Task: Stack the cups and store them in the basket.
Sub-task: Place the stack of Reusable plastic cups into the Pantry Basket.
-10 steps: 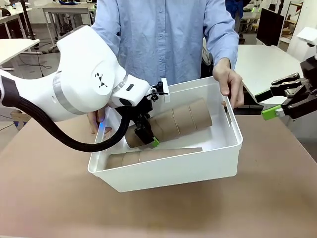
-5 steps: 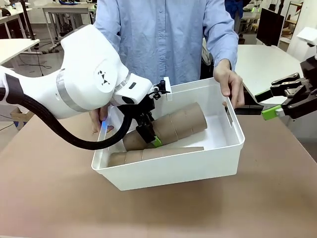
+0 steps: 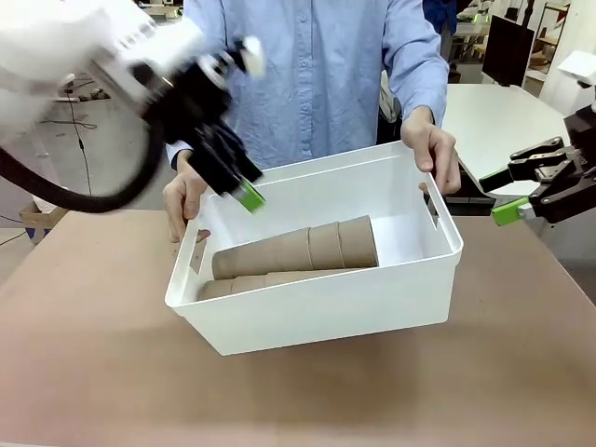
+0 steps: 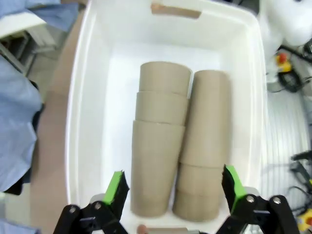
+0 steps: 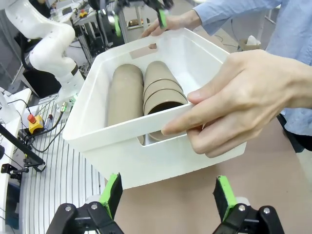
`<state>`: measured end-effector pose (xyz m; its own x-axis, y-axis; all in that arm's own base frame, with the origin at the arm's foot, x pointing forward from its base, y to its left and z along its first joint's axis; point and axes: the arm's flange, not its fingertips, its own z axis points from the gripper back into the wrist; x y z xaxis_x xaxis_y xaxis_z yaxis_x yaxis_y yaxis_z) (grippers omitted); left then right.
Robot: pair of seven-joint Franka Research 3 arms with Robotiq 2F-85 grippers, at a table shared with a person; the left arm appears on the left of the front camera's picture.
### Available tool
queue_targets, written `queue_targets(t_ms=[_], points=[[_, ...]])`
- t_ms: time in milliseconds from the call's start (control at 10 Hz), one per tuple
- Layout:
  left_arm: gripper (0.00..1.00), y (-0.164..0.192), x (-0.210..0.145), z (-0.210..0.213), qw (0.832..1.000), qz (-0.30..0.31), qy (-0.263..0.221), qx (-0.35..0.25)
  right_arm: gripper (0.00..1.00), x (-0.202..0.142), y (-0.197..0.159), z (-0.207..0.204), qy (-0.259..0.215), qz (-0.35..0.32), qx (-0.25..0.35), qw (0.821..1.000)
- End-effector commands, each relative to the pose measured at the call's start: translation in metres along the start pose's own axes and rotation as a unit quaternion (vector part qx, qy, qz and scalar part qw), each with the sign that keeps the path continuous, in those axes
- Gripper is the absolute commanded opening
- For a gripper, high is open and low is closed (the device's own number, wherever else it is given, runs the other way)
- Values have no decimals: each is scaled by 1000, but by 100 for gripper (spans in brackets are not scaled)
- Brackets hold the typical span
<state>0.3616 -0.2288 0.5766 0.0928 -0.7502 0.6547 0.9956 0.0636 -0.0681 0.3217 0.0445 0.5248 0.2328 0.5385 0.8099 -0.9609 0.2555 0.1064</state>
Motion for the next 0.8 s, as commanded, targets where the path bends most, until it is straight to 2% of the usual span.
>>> queue_targets(t_ms=[0,200,300,500,700], points=[[100,0,-35,62,998,6,-64,-15,100,1,-3,0,-9,10,2,1000],[100,-7,-83,130,991,2,-133,-7,100,1,-3,0,-9,10,2,1000],[100,-9,-114,152,989,7,-150,-5,100,1,-3,0,-9,10,2,1000],[100,-9,-174,169,987,7,-158,-4,100,1,-3,0,-9,10,2,1000],[100,-8,-211,168,984,-6,-177,-11,100,1,-3,0,-9,10,2,1000]])
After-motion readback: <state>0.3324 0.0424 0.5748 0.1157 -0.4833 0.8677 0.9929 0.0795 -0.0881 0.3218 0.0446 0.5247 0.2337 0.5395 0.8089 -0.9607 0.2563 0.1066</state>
